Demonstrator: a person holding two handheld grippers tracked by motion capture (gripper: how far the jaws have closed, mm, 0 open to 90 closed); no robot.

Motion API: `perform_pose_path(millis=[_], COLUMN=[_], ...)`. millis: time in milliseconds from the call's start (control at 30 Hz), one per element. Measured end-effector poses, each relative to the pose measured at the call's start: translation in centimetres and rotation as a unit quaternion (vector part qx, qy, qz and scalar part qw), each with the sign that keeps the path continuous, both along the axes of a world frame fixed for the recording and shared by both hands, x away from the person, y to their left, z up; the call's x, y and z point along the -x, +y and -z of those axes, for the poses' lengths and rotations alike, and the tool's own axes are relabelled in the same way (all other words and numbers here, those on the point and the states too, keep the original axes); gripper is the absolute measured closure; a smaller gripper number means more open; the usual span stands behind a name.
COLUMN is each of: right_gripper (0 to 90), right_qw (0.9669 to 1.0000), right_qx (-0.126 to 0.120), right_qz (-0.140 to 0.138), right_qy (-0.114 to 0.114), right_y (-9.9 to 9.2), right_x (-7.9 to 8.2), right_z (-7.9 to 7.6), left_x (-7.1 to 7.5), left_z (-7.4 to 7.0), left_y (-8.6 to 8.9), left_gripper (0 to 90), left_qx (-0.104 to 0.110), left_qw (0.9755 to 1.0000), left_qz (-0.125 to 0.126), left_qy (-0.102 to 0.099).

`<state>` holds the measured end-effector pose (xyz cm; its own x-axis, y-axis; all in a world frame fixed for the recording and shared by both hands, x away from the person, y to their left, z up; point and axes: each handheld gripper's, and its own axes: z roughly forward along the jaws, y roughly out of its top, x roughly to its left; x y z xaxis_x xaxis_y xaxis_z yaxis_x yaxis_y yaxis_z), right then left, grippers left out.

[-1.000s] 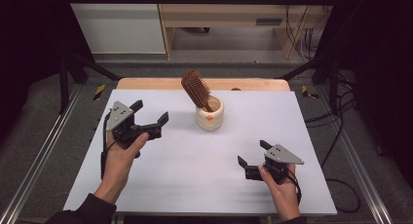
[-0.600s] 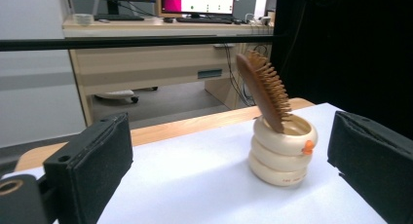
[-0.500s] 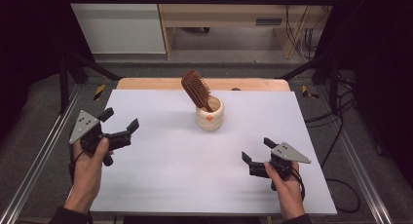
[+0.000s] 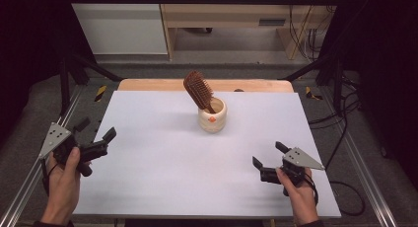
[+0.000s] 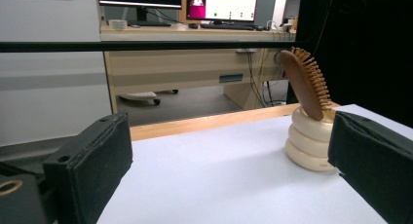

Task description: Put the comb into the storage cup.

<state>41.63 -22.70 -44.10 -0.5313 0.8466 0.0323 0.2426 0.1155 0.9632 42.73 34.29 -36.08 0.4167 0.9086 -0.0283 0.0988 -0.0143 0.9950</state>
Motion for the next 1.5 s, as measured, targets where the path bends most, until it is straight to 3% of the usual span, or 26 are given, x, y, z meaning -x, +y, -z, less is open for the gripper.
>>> perform_pose_path(millis=[367, 533, 867, 1500], right_gripper=[3.1, 3.1, 3.1, 3.2], right_qw=[0.9999, 0.9999, 0.9999, 0.9999], right_qx=[0.007, 0.012, 0.009, 0.011], right_qz=[0.008, 0.005, 0.002, -0.005], right_qy=[-0.008, -0.009, -0.008, -0.003], right_y=[-1.0, -1.0, -1.0, -0.7], right_x=[0.6, 0.8, 0.7, 0.6], right_z=[0.9, 1.4, 1.8, 2.2], left_x=[1.5, 2.0, 2.4, 2.8], left_z=[1.0, 2.2, 4.6, 6.9], left_y=[2.2, 1.9, 1.5, 0.1], left_gripper=[2.3, 2.3, 2.2, 2.3], left_qx=[-0.007, -0.021, -0.005, -0.014], left_qw=[0.9999, 0.9998, 0.9999, 0.9995], left_qz=[-0.009, -0.002, 0.002, 0.018], left_qy=[-0.006, -0.005, 0.009, 0.022])
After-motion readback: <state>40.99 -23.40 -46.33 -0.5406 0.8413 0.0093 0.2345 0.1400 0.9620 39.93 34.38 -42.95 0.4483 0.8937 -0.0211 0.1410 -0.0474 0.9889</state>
